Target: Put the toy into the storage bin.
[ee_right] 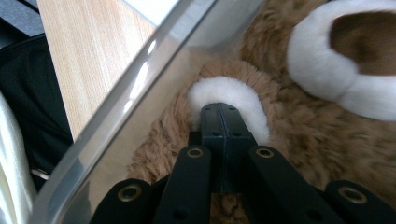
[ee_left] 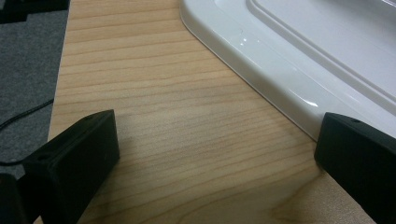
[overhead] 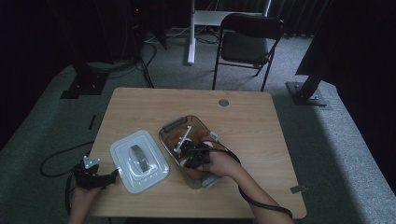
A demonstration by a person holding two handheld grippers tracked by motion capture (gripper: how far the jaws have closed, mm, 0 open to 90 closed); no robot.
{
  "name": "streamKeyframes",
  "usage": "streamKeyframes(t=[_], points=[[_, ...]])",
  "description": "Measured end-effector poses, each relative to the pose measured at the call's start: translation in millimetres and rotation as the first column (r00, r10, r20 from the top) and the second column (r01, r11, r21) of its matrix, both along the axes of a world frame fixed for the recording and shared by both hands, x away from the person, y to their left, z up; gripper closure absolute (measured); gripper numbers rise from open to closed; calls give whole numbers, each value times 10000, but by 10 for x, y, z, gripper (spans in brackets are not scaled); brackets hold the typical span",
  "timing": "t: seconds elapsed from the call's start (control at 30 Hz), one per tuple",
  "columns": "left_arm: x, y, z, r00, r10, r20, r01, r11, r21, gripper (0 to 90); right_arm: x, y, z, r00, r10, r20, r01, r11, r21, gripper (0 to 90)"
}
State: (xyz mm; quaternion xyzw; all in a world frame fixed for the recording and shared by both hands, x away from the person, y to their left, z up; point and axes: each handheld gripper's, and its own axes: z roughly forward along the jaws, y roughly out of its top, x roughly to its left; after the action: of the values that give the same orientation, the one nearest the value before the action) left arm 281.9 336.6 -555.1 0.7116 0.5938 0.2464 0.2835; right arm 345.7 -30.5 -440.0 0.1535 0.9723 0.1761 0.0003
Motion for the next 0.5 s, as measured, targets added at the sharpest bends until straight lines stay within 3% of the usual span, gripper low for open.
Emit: streamKeyframes(t=[0.03, 0.17, 0.3, 0.33, 0.43, 0.5], points=[[-1, 0, 0, 10000, -2, 2, 2, 10000, 5, 6, 14, 12, -33, 9999, -85, -144, 85, 10000, -28, 900], [0, 0, 1, 10000, -2, -7, 2, 10000, 5, 7, -10, 26, -38, 10000, -79, -31, 79, 9999, -128, 898], [0, 1, 1, 10000, -6, -11, 6, 10000, 6, 7, 2, -85, 24, 9987, -327, -403, 361, 9956, 863, 879], [0, 1, 1, 10000, -6, -11, 6, 10000, 6, 6, 2, -85, 24, 9987, -327, -403, 361, 9956, 863, 879], [0, 1, 2, 10000, -5, -14, 5, 10000, 3, 6, -8, -247, 160, 9966, -516, -645, 641, 9754, 2108, 801], [0, 1, 3, 10000, -9, -29, 9, 10000, 8, 6, -16, -333, 255, 9962, -705, -505, 808, 9664, 2440, 776]])
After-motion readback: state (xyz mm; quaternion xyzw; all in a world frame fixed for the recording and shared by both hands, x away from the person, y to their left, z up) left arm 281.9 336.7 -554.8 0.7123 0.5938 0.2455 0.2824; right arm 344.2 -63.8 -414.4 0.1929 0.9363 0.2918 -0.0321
